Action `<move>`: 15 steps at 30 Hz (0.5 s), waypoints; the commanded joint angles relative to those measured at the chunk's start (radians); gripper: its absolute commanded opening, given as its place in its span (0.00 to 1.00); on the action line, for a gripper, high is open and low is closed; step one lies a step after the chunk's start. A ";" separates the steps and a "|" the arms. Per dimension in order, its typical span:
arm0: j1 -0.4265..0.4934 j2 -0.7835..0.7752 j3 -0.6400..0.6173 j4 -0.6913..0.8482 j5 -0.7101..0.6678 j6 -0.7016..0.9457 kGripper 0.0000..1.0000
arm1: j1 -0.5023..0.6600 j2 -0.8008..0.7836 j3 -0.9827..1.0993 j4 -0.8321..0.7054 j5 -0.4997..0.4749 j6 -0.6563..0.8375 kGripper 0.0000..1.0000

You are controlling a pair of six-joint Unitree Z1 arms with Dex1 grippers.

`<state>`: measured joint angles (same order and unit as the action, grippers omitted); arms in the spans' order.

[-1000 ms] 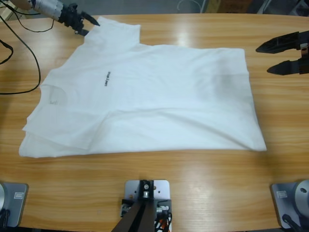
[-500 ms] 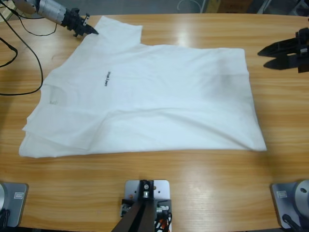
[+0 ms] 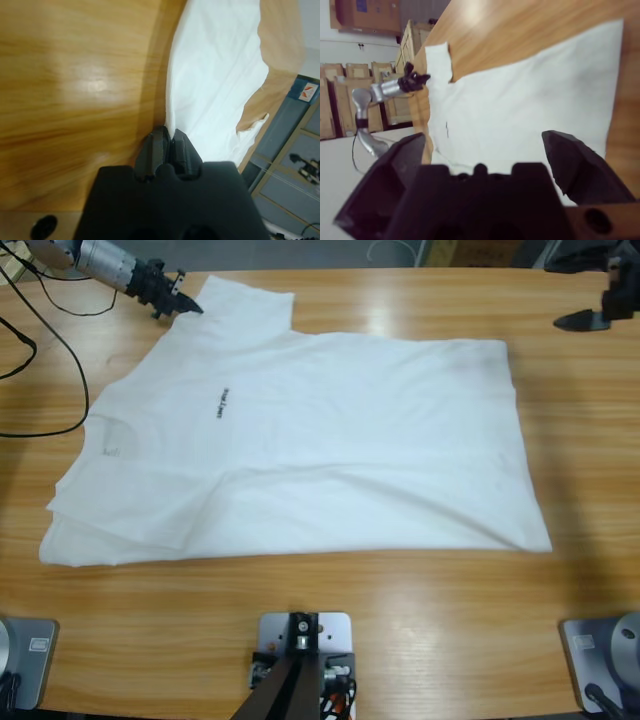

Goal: Fold clothes

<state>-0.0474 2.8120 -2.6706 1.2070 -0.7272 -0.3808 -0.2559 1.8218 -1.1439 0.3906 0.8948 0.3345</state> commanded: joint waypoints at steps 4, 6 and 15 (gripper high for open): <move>-0.009 0.103 -0.554 0.070 0.010 0.025 0.00 | -0.050 0.270 -0.072 0.024 -0.095 -0.034 0.93; -0.009 0.103 -0.554 0.073 0.011 0.027 0.00 | -0.057 0.284 -0.072 0.025 -0.102 -0.042 0.93; -0.008 0.102 -0.554 0.084 0.013 0.033 0.00 | -0.057 0.358 -0.155 0.040 -0.126 -0.045 0.93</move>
<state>-0.0475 2.8086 -2.6706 1.2546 -0.7272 -0.3599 -0.2969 2.0875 -1.2350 0.4066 0.8007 0.3023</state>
